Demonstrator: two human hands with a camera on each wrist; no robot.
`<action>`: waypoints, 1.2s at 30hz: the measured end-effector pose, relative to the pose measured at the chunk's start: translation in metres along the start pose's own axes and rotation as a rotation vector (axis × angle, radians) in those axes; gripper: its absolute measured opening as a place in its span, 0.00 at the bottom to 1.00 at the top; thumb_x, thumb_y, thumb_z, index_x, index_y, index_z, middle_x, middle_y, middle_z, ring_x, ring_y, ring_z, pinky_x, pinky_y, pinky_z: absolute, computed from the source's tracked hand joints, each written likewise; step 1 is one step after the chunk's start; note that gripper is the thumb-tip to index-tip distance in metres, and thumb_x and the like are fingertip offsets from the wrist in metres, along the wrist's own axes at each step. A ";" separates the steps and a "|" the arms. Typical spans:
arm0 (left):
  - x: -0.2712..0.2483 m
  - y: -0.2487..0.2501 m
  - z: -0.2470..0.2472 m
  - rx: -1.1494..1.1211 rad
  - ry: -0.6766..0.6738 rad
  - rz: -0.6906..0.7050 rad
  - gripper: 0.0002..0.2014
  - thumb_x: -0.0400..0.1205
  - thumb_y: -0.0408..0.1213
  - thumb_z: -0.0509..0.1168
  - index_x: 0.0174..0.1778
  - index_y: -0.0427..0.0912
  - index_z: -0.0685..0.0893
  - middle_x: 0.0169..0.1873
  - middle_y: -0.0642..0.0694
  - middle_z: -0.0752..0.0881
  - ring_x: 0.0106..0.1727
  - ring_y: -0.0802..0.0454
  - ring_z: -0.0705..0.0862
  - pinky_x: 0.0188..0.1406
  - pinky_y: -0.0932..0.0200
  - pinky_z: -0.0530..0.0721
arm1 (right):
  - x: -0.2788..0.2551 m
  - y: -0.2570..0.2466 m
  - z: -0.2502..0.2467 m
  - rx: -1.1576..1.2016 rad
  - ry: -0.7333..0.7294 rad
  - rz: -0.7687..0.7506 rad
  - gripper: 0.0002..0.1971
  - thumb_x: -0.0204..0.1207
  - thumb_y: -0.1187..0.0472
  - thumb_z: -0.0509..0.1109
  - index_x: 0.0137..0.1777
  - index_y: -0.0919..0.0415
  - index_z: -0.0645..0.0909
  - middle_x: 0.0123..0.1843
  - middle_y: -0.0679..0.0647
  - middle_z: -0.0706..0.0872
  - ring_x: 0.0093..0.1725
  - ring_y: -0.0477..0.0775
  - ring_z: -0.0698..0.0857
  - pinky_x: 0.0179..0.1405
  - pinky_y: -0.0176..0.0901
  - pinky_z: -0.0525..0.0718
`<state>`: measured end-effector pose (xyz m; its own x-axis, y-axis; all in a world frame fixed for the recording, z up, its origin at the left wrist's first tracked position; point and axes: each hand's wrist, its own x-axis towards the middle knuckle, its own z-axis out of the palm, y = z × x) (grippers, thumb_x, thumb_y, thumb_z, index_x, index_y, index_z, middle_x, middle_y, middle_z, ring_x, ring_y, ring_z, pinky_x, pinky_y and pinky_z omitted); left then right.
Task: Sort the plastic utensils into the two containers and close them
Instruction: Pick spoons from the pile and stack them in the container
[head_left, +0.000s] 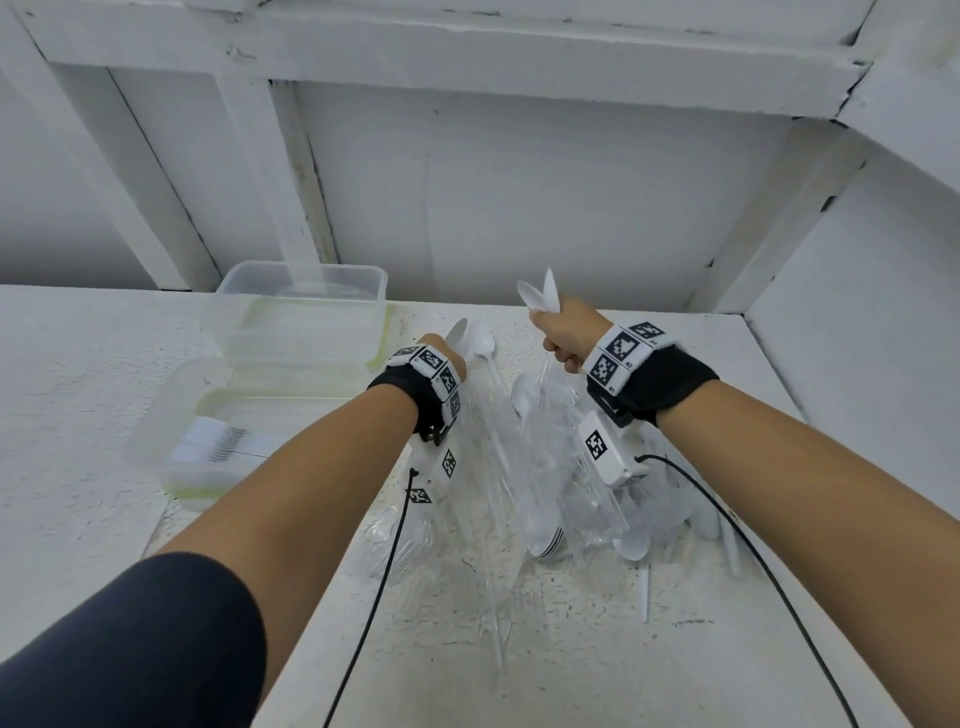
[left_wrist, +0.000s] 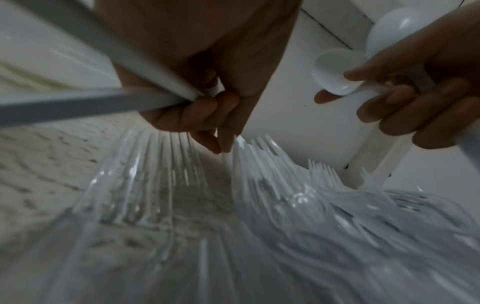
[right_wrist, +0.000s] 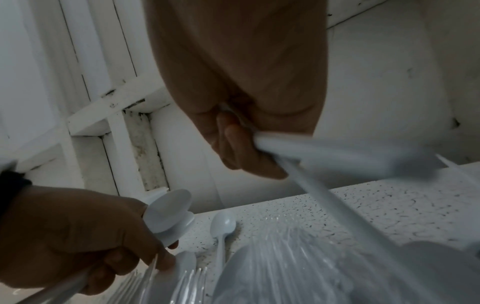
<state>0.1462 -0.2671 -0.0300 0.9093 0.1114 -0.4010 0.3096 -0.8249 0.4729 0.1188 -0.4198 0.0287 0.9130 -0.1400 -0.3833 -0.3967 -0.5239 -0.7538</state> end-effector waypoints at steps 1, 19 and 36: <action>0.000 -0.002 -0.001 -0.019 -0.018 0.021 0.17 0.80 0.32 0.65 0.63 0.28 0.78 0.30 0.44 0.72 0.44 0.46 0.73 0.43 0.59 0.71 | 0.003 0.000 0.001 -0.051 0.001 -0.004 0.10 0.83 0.60 0.58 0.60 0.62 0.70 0.30 0.54 0.70 0.24 0.48 0.66 0.21 0.36 0.64; -0.030 -0.031 -0.082 -0.684 0.532 0.169 0.17 0.74 0.32 0.66 0.58 0.34 0.77 0.50 0.36 0.82 0.50 0.39 0.82 0.44 0.52 0.81 | 0.015 -0.019 0.044 -0.922 -0.169 -0.217 0.12 0.84 0.53 0.52 0.59 0.55 0.74 0.49 0.60 0.75 0.44 0.59 0.76 0.48 0.48 0.76; -0.063 -0.045 -0.098 -0.959 0.362 0.200 0.09 0.75 0.25 0.66 0.47 0.38 0.74 0.30 0.47 0.71 0.24 0.53 0.69 0.19 0.63 0.70 | -0.014 -0.033 0.024 0.000 -0.064 -0.308 0.07 0.79 0.61 0.67 0.40 0.57 0.76 0.35 0.51 0.83 0.23 0.45 0.70 0.18 0.34 0.74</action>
<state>0.1020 -0.1827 0.0510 0.9482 0.3113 -0.0631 0.0915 -0.0777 0.9928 0.1170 -0.3804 0.0458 0.9825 0.0783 -0.1691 -0.1020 -0.5337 -0.8395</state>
